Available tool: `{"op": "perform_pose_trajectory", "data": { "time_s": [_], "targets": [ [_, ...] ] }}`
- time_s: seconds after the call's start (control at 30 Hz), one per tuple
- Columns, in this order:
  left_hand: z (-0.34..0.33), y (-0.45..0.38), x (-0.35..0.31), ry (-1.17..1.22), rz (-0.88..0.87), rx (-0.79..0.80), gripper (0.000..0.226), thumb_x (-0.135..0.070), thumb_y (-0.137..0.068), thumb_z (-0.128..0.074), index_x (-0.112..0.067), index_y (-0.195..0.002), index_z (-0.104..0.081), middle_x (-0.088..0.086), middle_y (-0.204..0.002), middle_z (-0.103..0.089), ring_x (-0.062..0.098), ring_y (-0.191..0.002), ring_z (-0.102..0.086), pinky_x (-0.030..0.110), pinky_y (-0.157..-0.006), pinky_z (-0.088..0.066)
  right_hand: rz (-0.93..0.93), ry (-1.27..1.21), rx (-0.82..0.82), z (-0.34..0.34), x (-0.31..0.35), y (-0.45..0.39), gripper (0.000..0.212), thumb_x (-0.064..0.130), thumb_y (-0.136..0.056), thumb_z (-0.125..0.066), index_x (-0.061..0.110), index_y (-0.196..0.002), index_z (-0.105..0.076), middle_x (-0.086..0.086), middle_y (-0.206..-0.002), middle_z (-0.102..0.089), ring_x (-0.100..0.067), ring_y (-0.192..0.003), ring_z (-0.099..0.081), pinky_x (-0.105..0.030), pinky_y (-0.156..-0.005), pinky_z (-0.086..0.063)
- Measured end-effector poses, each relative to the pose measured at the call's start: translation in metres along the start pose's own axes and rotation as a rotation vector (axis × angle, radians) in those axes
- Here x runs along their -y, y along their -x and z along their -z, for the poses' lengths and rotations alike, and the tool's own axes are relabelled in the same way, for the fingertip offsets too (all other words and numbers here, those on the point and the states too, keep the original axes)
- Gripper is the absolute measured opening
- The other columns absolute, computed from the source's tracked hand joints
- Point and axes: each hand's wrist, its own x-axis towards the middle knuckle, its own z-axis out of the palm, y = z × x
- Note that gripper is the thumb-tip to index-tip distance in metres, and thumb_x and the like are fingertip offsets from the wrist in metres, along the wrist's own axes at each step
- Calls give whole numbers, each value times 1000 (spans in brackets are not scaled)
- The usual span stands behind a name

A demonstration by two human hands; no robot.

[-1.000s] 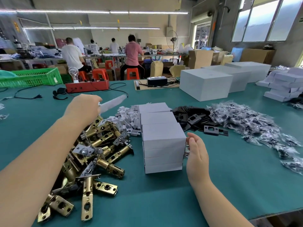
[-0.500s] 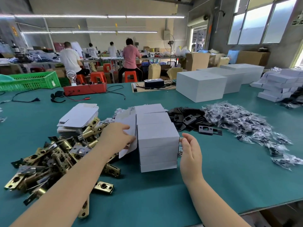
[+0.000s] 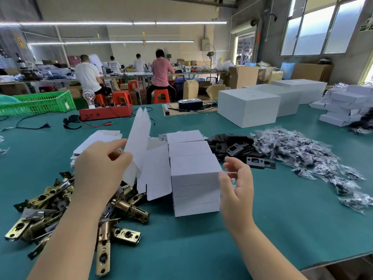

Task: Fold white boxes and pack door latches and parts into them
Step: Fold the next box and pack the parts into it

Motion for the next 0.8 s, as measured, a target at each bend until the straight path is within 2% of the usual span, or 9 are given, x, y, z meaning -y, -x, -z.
{"op": "perform_pose_trajectory", "data": {
  "time_s": [0.07, 0.1, 0.2, 0.27, 0.43, 0.53, 0.63, 0.7, 0.8],
  "targets": [
    [3, 11, -11, 241, 68, 34, 34, -20, -77, -60, -44, -98, -74, -11, -65, -64, 2, -53, -49, 13, -47, -34, 9, -32, 57, -2, 11, 0, 35, 47, -78, -48, 42, -113, -50, 21, -108, -57, -4, -103, -53, -17, -84, -42],
    [1, 17, -16, 433, 123, 79, 36, -17, -78, -59, -45, -94, -75, -9, -68, -67, 1, -51, -47, 13, -45, -35, 14, -48, 86, -3, 17, 1, 38, 48, -78, -49, 43, -115, -49, 24, -110, -57, -4, -105, -54, -15, -84, -42],
    [-8, 32, -26, 982, 282, 192, 46, 6, -87, -55, -31, -88, -80, 2, -87, -76, 11, -68, -67, 21, -52, -53, 21, -91, 128, -4, 30, 0, 42, 45, -80, -55, 50, -120, -40, 30, -118, -54, -2, -109, -54, -13, -84, -44],
    [-10, 37, -27, 1094, 305, 162, 47, 10, -89, -51, -27, -87, -81, 3, -92, -77, 13, -77, -72, 21, -62, -58, -39, -137, 181, -4, 35, -3, 47, 41, -81, -57, 55, -118, -33, 29, -125, -49, 4, -110, -54, -12, -82, -45],
    [-9, 36, -22, 1154, 290, 7, 41, 9, -90, -51, -21, -90, -79, 5, -90, -76, 15, -83, -72, 26, -71, -60, -167, -209, 282, -7, 32, -14, 43, 30, -91, -62, 49, -118, -35, 21, -121, -55, 13, -101, -56, -7, -79, -45],
    [-16, 35, -33, 1145, 321, 174, 42, 10, -87, -51, -21, -90, -79, 2, -84, -76, 9, -72, -69, 18, -58, -56, -257, -308, 326, -9, 29, -20, 40, 37, -83, -60, 45, -118, -44, 15, -104, -70, -1, -94, -65, -21, -82, -53],
    [-32, 40, -39, 1135, 429, 354, 44, 10, -88, -51, -22, -85, -81, 1, -83, -75, 9, -66, -68, 20, -53, -55, -394, -389, 283, -8, 20, -27, 29, 32, -94, -54, 40, -121, -53, 9, -99, -72, -14, -88, -66, -34, -77, -54],
    [-44, 44, -34, 941, 421, 414, 37, 5, -87, -57, -25, -98, -77, -9, -82, -71, 7, -66, -64, 18, -56, -53, -442, -363, 231, -2, 12, -29, 27, 24, -98, -49, 39, -120, -56, 6, -95, -72, -18, -83, -62, -41, -76, -50],
    [-54, 51, -27, 472, 175, 499, 48, -26, -74, -73, -42, -117, -61, -20, -90, -65, 3, -79, -63, 14, -63, -47, -411, -282, 265, 6, 5, -25, 30, 16, -98, -51, 37, -119, -54, 7, -89, -74, -10, -79, -68, -37, -72, -53]
  ]
}}
